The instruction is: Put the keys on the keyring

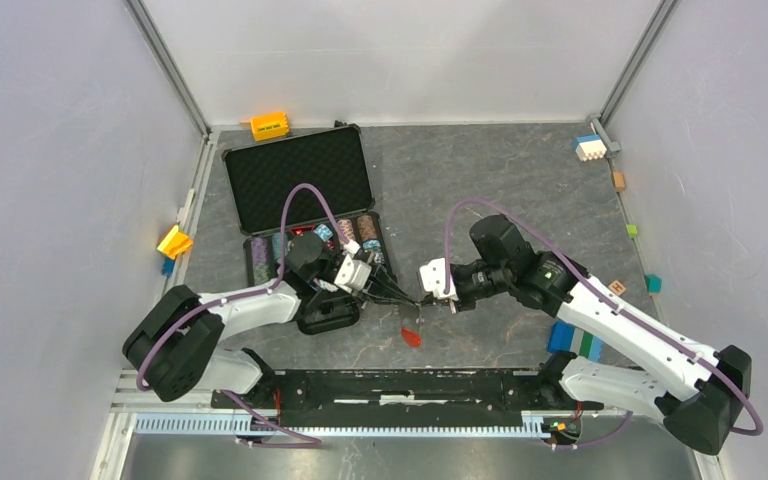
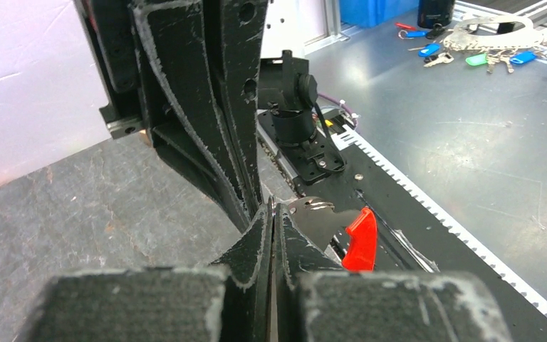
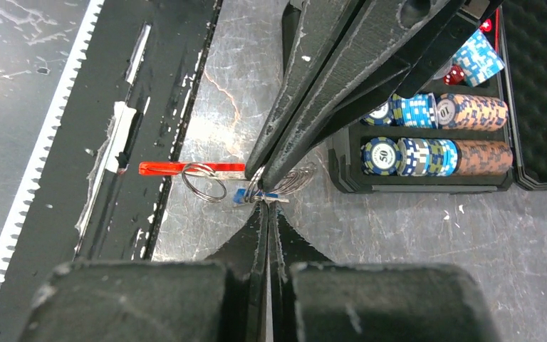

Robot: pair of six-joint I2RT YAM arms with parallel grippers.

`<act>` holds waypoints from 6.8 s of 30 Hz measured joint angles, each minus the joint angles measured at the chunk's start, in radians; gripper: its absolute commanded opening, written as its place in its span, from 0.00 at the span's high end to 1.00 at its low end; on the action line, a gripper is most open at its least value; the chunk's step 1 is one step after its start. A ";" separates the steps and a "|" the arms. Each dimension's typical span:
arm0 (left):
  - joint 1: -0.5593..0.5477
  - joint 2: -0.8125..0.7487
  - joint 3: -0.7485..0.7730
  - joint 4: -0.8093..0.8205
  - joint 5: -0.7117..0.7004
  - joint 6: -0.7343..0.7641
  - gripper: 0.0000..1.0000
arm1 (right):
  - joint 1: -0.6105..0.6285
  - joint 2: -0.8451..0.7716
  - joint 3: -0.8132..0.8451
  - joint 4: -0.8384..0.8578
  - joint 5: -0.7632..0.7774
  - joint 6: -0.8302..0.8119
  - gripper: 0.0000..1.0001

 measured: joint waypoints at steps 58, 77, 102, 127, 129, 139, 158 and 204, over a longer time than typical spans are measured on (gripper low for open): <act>-0.015 -0.013 0.000 0.132 -0.025 -0.096 0.98 | -0.033 -0.118 -0.053 0.099 -0.112 0.066 0.76; -0.013 0.010 0.000 0.169 -0.079 -0.164 0.98 | -0.034 -0.117 -0.063 0.147 -0.066 0.121 0.98; 0.027 -0.030 0.038 -0.093 -0.244 -0.064 0.65 | 0.059 0.047 0.080 -0.023 0.351 0.090 1.00; 0.027 -0.005 0.058 -0.303 -0.296 0.097 0.70 | 0.137 0.143 0.178 -0.149 0.536 0.079 1.00; 0.027 -0.002 0.058 -0.297 -0.293 0.097 0.70 | 0.137 0.143 0.178 -0.149 0.535 0.079 1.00; 0.027 0.007 0.058 -0.275 -0.275 0.097 0.69 | 0.137 0.143 0.178 -0.147 0.525 0.081 1.00; 0.014 0.025 0.058 -0.255 -0.272 0.097 0.76 | 0.137 0.143 0.179 -0.147 0.521 0.088 1.00; 0.005 0.037 0.008 -0.017 -0.225 -0.040 0.98 | 0.063 0.064 0.137 -0.093 0.412 0.098 0.58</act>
